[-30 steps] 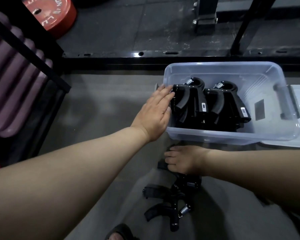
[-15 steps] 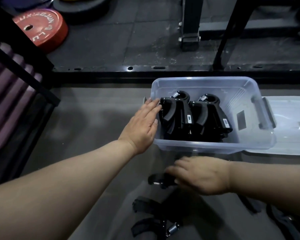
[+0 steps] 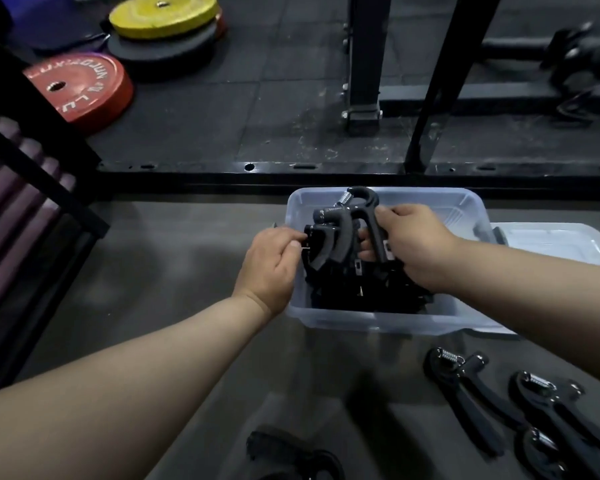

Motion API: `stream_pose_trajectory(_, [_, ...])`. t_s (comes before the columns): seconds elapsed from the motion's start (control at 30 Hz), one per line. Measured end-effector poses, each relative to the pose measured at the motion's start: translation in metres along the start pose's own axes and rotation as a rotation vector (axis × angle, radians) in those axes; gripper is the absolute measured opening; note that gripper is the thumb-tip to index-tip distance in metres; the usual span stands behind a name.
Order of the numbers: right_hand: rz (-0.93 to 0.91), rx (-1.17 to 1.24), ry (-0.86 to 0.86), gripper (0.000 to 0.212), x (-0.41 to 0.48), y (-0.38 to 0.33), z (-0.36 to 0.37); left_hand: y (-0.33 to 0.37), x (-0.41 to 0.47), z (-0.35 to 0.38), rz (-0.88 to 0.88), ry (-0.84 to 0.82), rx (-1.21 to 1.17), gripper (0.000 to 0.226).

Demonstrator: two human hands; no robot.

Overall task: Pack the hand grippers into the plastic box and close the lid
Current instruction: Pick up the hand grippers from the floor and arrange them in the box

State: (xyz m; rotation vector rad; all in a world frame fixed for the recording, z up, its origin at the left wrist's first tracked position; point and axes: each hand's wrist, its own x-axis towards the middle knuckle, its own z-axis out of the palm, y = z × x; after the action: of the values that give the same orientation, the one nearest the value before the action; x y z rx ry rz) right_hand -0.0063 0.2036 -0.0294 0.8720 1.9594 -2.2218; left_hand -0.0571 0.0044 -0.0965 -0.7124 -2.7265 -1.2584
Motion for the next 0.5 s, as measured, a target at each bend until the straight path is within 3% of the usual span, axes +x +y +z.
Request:
stream_pose_trajectory(0.23, [0.182, 0.022, -0.011, 0.036, 0.011, 0.004, 0.021, 0.005, -0.002, 0.014, 0.036, -0.024, 0.125, 0.058])
stream_pose_trajectory(0.37, [0.045, -0.537, -0.041, 0.037, 0.013, 0.007, 0.019, 0.008, -0.003, 0.015, 0.014, -0.118, 0.186, 0.06])
stream_pose_trajectory(0.5, [-0.146, -1.111, -0.128, 0.022, 0.008, -0.003, 0.016, 0.01, -0.004, 0.017, -0.021, -0.148, 0.23, 0.061])
